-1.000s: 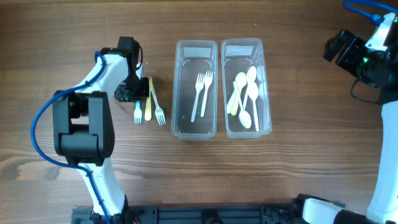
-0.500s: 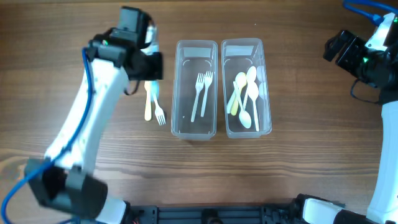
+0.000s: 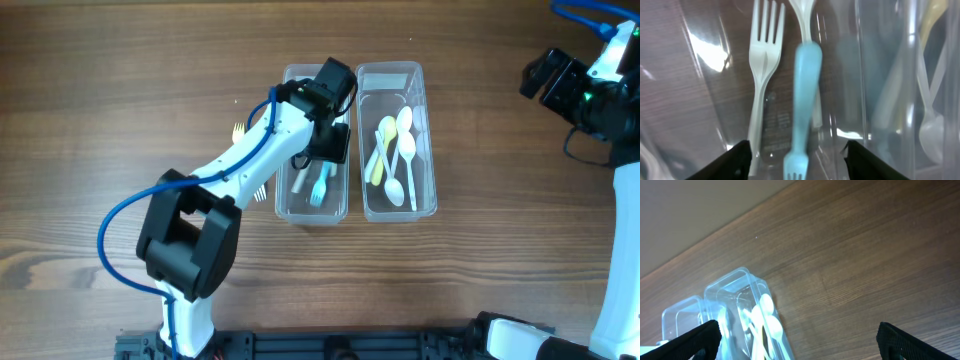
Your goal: Pack container
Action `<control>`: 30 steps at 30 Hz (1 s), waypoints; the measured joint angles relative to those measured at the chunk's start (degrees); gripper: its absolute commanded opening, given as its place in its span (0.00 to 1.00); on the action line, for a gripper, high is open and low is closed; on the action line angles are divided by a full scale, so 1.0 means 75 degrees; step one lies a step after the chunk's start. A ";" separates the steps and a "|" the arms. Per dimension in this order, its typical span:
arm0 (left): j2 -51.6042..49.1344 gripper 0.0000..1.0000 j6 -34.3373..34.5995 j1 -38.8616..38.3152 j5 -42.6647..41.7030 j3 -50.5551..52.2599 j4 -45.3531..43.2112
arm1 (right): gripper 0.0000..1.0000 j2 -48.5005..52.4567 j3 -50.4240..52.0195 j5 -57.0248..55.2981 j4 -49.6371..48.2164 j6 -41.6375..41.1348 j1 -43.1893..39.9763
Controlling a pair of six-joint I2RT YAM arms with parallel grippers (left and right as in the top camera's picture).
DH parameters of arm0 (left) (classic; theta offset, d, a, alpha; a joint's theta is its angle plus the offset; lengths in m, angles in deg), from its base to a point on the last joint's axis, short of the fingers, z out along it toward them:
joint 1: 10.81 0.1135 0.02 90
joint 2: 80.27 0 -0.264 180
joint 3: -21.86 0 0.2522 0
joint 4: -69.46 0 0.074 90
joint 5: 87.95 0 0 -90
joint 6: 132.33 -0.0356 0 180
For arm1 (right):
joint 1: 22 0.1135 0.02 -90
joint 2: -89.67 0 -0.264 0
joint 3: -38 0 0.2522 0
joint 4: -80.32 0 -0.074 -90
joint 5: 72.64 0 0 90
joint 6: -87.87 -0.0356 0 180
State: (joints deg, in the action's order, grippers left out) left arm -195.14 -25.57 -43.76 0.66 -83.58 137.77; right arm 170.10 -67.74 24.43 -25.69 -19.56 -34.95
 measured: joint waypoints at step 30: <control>-0.0006 0.52 -0.0729 0.2868 0.1180 0.2186 -0.0854 | 1.00 0.0000 0.0000 -0.0003 -0.0003 0.0000 0.0000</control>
State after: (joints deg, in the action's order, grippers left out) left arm -195.19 -31.04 -22.25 9.52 -67.19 131.37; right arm 170.10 -67.74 24.40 -25.71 -19.56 -34.95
